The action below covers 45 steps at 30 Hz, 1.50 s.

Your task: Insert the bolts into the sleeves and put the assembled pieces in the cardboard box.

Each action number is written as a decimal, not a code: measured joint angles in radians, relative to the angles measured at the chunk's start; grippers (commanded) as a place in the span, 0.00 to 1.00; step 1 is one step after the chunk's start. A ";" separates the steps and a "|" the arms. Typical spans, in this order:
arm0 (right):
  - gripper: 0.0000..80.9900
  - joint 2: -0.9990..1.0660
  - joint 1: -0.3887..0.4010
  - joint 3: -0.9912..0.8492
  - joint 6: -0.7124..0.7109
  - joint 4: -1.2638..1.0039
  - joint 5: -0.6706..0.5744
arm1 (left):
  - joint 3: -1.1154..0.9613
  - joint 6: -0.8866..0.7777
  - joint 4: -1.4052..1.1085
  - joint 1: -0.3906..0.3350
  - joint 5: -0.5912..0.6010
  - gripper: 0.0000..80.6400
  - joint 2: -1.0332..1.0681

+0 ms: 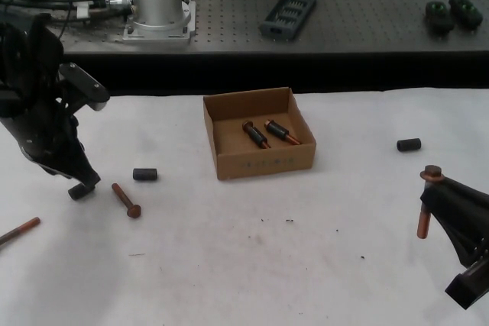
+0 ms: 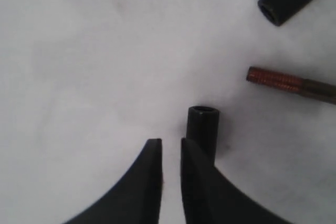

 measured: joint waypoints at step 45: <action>0.08 0.000 0.000 0.000 0.000 -0.006 0.000 | -0.014 0.038 0.014 0.002 0.066 0.30 0.091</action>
